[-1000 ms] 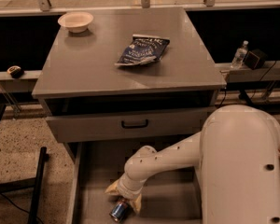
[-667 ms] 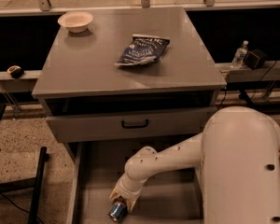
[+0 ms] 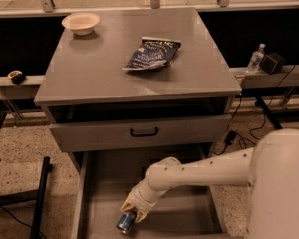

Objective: Pick redbull can from middle drawer and place on counter

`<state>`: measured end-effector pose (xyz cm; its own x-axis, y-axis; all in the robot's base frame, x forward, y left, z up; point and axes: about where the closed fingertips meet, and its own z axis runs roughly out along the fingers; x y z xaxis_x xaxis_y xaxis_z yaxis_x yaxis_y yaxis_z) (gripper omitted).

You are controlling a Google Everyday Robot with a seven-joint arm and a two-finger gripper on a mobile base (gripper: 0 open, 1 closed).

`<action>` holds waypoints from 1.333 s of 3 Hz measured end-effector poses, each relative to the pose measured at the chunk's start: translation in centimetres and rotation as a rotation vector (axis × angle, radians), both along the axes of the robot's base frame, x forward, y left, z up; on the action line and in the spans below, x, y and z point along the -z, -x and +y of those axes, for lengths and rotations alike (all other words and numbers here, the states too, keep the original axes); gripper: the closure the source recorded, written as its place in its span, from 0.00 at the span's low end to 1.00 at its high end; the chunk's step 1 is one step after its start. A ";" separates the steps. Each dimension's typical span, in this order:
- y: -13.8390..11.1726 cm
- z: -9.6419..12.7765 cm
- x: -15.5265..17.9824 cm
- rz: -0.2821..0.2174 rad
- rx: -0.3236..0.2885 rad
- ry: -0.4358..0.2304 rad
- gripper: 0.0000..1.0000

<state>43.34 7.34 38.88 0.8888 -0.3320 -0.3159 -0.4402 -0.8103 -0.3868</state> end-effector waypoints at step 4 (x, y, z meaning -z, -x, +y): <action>-4.3 -15.2 -20.6 -0.374 0.106 -0.495 1.00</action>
Offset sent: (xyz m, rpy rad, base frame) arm 0.0240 -0.1289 0.1636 0.4087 -0.3367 -0.1130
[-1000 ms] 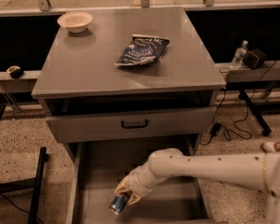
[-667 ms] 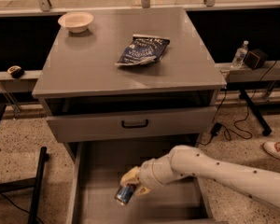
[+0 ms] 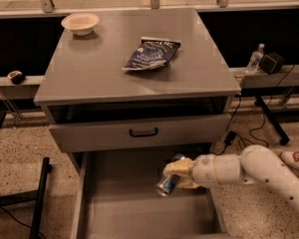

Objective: Pick redbull can from middle drawer and place on counter

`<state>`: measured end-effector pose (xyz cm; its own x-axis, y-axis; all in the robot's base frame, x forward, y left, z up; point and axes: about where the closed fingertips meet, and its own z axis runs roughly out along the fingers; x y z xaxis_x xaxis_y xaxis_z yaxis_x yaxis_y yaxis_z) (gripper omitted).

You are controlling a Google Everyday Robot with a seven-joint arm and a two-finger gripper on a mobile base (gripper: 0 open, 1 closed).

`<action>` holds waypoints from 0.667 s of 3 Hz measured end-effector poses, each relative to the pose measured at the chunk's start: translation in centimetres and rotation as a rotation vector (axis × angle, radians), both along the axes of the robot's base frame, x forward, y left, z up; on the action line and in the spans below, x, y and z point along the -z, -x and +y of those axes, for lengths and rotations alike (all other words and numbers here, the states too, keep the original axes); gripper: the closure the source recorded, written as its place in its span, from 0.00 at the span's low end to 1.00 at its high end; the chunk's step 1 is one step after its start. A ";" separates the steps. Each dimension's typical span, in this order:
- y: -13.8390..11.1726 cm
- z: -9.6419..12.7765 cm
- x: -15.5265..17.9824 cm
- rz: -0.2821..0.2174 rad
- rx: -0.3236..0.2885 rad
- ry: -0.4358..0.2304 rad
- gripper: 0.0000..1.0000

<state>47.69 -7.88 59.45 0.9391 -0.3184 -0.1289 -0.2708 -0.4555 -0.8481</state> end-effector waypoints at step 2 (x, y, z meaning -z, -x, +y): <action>-4.3 -8.9 -3.8 -0.036 0.110 -0.002 1.00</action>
Offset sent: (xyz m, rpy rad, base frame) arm 0.0296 -0.0687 0.0293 0.0023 -0.0323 -0.0712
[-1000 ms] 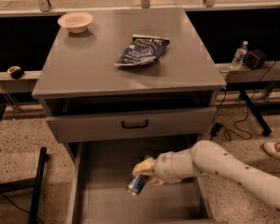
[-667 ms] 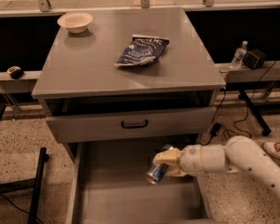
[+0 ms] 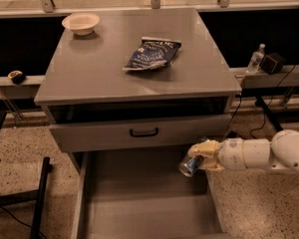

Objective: Pick redbull can from middle drawer and place on counter

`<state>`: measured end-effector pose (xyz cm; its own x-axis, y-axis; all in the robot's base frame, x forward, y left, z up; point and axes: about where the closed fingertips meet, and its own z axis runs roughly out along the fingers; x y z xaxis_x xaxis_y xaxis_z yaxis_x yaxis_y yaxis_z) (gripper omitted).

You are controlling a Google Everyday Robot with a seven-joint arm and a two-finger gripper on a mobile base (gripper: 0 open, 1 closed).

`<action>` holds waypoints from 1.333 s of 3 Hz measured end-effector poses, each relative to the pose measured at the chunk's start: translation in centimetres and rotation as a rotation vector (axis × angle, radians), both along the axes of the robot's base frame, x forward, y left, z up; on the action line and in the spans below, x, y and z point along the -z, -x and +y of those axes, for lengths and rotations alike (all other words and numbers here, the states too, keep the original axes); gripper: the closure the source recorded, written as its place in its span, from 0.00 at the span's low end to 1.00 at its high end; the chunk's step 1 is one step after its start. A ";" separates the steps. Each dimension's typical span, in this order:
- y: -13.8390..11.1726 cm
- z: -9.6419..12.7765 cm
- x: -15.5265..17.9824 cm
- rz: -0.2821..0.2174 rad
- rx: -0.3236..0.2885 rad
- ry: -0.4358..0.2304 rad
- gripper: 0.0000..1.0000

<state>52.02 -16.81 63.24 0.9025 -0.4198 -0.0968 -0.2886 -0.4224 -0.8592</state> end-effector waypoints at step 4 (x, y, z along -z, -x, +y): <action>-3.2 -3.9 -24.0 -0.361 -0.021 -0.006 1.00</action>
Offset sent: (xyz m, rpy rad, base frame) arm 0.0163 -0.0617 0.2093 0.1299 -0.3648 -0.0472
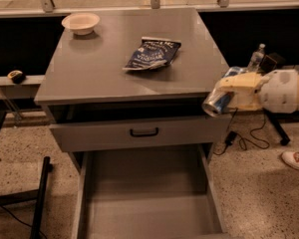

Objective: Pick redbull can from middle drawer and place on counter

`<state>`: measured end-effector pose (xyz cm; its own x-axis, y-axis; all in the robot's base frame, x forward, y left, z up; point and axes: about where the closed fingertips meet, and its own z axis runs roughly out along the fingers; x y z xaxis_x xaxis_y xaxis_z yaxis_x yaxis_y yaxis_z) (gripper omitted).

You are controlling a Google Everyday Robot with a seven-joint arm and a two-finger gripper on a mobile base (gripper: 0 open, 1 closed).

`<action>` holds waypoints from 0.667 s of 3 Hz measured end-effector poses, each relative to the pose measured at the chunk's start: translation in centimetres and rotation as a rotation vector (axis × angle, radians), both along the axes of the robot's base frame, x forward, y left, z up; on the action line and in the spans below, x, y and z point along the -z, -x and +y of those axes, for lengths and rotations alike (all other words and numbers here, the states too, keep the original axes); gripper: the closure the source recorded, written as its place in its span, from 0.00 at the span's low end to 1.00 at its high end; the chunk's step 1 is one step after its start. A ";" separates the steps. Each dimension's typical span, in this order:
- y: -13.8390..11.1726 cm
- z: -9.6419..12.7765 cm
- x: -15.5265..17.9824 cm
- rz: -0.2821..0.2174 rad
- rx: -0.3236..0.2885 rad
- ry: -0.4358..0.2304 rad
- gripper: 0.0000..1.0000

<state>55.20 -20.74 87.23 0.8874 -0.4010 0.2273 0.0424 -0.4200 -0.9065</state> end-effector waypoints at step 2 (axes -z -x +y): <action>-7.0 -1.5 0.6 0.235 0.002 0.109 1.00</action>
Offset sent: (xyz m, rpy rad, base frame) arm 0.1736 -0.0222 0.0180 -0.0744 0.3662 -0.0257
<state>62.20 -22.24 86.68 0.9202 -0.3872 0.0567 -0.1650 -0.5153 -0.8410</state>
